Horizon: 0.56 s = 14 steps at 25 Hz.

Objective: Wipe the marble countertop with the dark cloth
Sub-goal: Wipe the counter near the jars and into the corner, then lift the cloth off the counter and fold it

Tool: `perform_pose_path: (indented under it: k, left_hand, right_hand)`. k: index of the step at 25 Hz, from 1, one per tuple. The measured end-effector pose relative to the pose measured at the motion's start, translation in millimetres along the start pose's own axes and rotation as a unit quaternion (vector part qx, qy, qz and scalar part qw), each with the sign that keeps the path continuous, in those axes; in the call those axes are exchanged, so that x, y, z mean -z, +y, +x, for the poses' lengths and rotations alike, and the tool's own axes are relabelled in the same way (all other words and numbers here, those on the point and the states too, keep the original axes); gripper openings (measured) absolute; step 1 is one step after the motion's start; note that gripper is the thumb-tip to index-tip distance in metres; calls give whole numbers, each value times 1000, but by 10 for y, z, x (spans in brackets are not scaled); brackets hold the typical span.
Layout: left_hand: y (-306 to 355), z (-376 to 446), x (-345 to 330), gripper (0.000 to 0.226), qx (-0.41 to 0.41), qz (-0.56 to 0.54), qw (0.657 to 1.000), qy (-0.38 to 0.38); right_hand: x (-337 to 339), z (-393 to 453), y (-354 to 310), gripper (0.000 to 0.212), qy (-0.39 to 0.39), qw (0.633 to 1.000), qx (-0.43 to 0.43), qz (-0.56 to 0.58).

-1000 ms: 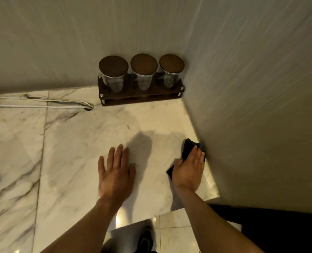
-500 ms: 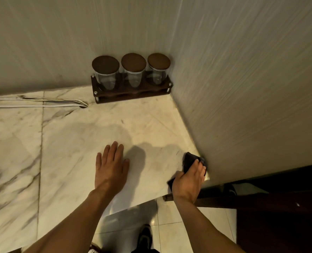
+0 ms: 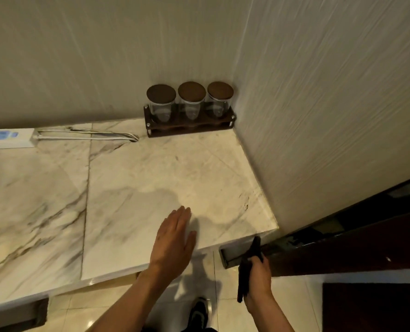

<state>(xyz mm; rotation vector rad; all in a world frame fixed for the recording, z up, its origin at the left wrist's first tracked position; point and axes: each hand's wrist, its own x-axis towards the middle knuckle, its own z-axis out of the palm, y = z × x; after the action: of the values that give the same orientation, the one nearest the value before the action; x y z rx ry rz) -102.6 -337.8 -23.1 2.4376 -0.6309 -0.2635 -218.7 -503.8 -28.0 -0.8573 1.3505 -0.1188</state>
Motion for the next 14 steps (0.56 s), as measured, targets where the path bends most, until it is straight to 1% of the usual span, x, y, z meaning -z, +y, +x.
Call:
perform_pose_path:
  k: [2,3,4,5,7,8,10,12,13,14]
  left_hand:
    - [126,-82,42,52,10,-76,997,-22]
    - [179,-128,58,49,27,-112,992,-46]
    - [233,-180,93,44,53,-149,985,-74]
    - [255,-218,113,38,85,-193,972,-101]
    - [277,-277,197,32,151,-290,932,-157]
    - [273,-306,252,34,174,-320,912,-191]
    - [241,-364,362,40,211,-346,877,-258]
    - [229,-425,493,38,242,-364,851,-292]
    - [216,-453,554,35,251,-374,842,-297]
    - [207,-477,621,31,252,-380,840,-295]
  right_hand:
    - [91,-209,-52,27,-88,986,-125,67]
    - [131,-290,-62,24,-132,974,-162,88]
    - [168,-373,-82,28,-172,961,-192,104]
    - [188,-455,-109,33,-195,952,-213,105]
    - [209,-587,-127,41,-237,940,-226,99]
    - [212,-638,-123,44,-255,933,-234,100]
    - [176,-713,-119,50,-274,924,-258,72]
    - [106,-849,-161,53,-300,914,-270,38]
    - [57,-906,-187,54,-314,910,-269,24]
    - [0,-981,-219,56,-321,908,-268,11]
